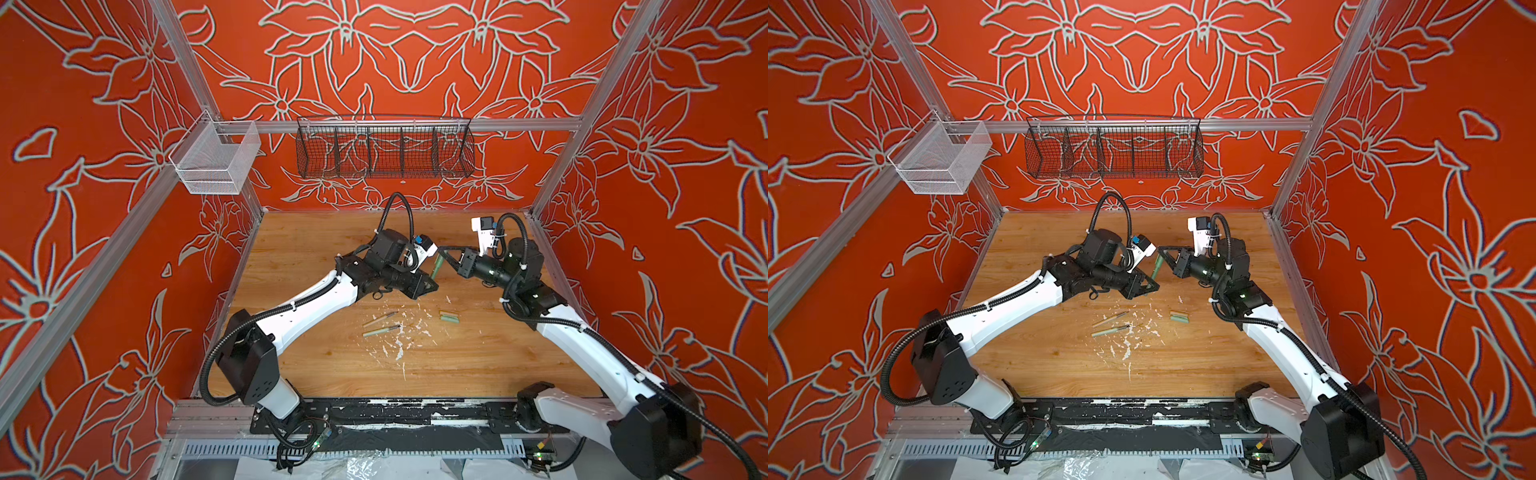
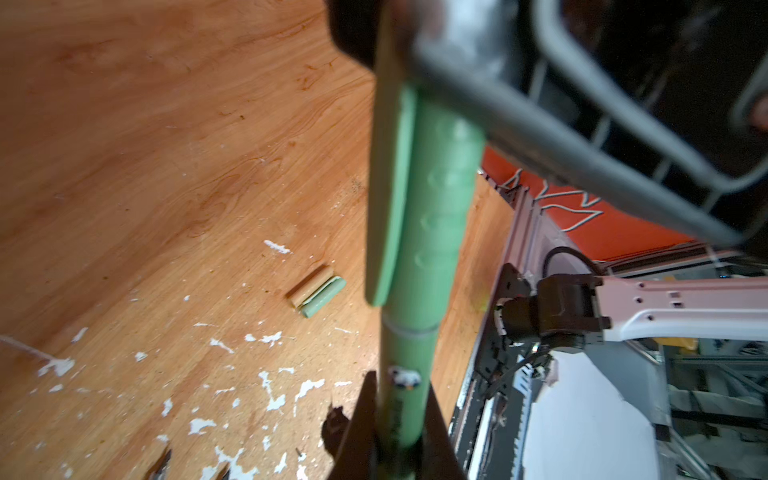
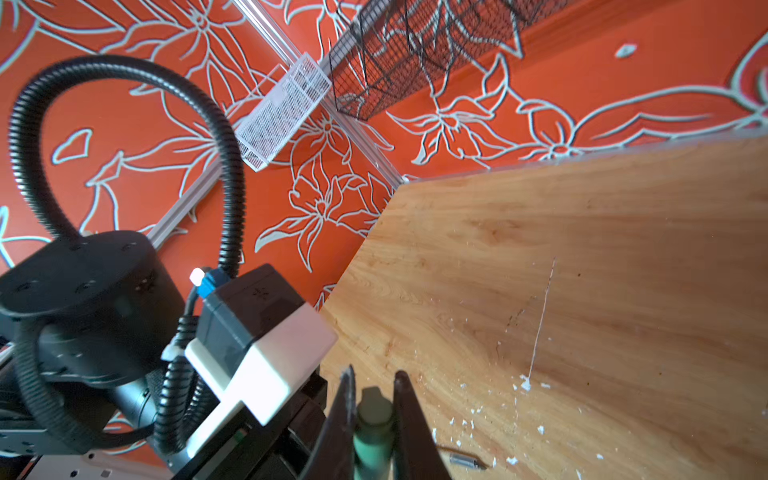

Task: Insert the pens into the pen caps
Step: 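Close the right gripper on the green cap top while the left holds the pen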

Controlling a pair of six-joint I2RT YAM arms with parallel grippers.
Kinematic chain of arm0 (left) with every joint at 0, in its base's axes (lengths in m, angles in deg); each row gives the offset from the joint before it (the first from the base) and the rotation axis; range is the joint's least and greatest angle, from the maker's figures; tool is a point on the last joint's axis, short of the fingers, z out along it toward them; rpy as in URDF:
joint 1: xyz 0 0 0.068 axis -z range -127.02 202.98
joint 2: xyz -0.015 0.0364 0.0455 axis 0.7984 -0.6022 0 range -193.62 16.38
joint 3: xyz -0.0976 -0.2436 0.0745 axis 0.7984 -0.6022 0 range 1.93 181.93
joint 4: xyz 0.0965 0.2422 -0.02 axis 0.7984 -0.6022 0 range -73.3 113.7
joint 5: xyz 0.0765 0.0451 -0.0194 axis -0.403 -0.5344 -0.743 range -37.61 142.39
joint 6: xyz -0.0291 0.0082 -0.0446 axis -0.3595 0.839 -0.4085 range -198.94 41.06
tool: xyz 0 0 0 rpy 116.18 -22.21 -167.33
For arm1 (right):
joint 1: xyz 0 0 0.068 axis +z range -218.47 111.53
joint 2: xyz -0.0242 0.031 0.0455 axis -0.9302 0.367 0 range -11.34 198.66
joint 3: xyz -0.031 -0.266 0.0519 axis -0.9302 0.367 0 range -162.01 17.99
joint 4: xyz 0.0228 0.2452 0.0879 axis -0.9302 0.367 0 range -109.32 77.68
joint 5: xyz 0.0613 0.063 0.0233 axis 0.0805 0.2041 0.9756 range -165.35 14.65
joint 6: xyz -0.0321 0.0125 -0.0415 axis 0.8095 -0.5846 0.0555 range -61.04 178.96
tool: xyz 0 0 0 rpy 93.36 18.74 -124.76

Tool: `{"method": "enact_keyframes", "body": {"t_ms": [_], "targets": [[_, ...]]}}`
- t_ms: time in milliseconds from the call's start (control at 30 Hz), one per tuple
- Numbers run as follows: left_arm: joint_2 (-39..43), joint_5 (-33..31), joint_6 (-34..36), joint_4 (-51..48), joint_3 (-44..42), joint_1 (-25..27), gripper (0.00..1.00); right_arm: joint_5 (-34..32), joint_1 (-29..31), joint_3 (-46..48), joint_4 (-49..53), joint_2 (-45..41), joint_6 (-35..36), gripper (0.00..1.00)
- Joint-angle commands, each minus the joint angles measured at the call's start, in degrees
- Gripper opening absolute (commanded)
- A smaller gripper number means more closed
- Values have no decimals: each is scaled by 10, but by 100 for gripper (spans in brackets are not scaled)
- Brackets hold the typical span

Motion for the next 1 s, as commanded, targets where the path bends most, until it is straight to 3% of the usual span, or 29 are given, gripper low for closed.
{"method": "enact_keyframes", "body": {"t_ms": [0,167,433,800,967], "targets": [[-1,2,-67,89,58,-57,0,42,9,45,30,-14,19,0],[-36,3,-48,58,140,-58,0,30,18,75,28,-27,12,0],[-65,15,-46,64,203,-58,0,-7,64,116,27,-24,3,0],[-72,3,-38,49,215,-80,0,-53,73,127,83,-61,2,0],[-70,40,-59,52,174,-80,0,-108,71,52,164,-52,28,0]]}}
